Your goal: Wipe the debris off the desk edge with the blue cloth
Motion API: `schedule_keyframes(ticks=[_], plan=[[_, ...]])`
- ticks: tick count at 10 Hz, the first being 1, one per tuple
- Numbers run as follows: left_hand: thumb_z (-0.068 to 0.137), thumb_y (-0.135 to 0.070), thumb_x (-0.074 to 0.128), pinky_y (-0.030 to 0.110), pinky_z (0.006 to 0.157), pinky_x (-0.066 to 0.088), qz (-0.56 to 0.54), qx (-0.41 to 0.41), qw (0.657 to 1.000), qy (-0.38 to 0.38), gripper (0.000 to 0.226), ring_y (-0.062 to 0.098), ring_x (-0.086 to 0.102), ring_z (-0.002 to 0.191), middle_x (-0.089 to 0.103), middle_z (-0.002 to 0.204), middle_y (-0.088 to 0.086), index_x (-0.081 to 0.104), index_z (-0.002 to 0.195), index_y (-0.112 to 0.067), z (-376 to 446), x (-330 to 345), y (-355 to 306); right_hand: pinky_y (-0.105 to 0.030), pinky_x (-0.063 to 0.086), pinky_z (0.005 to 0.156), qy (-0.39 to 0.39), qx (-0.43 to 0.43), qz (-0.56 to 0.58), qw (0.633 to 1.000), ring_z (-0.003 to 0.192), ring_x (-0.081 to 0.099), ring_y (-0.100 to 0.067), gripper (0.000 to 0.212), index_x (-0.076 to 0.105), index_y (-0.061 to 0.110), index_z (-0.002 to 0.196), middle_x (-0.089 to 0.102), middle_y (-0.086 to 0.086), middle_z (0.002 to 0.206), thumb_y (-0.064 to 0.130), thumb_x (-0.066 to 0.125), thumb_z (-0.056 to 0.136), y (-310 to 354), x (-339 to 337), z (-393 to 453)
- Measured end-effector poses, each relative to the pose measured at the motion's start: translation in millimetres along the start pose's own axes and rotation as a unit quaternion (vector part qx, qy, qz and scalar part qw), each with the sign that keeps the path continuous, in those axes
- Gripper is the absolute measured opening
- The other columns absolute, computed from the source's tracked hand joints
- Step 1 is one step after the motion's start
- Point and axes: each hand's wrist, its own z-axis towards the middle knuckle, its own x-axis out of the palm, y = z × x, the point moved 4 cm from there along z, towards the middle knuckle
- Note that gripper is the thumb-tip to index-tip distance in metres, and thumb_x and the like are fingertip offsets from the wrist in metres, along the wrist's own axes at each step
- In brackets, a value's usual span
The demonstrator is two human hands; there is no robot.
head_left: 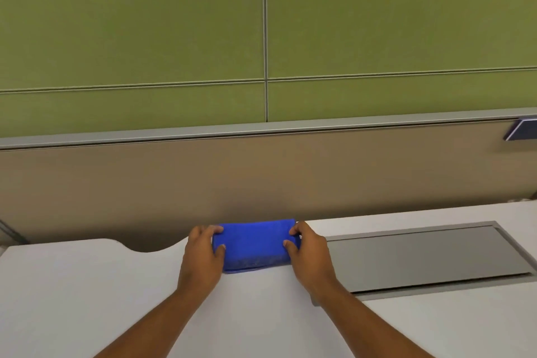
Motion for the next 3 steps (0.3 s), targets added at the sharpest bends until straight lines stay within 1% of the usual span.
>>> schedule_keyframes(ticks=[1, 2, 3], plan=[[0.101, -0.012, 0.059, 0.03, 0.102, 0.045, 0.061, 0.027, 0.998, 0.02, 0.033, 0.02, 0.057, 0.117, 0.054, 0.137, 0.004, 0.066, 0.133, -0.014, 0, 3, 3, -0.019, 0.041, 0.065, -0.003, -0.006, -0.032, 0.999, 0.078, 0.058, -0.01, 0.006, 0.06, 0.02, 0.098, 0.064, 0.007, 0.088, 0.016, 0.063, 0.102, 0, 3, 2], [0.104, -0.024, 0.052, 0.041, 0.107, 0.042, 0.187, 0.052, 0.981, 0.006, 0.036, 0.025, 0.049, 0.131, 0.051, 0.148, 0.004, 0.066, 0.137, -0.021, -4, -3, -1, -0.024, 0.042, 0.069, 0.001, -0.016, -0.07, 0.997, 0.088, 0.063, -0.017, 0.011, 0.067, 0.015, 0.102, 0.07, 0.0, 0.099, 0.021, 0.058, 0.105, 8, 1, 1], [0.105, -0.03, 0.05, 0.047, 0.103, 0.038, 0.232, 0.068, 0.97, -0.028, 0.037, 0.029, 0.046, 0.134, 0.049, 0.152, 0.007, 0.065, 0.138, -0.028, -14, -17, -13, -0.032, 0.05, 0.101, -0.008, -0.026, -0.131, 0.991, 0.126, 0.058, -0.025, 0.03, 0.069, 0.014, 0.127, 0.064, -0.005, 0.137, 0.029, 0.049, 0.11, 21, -9, -6]])
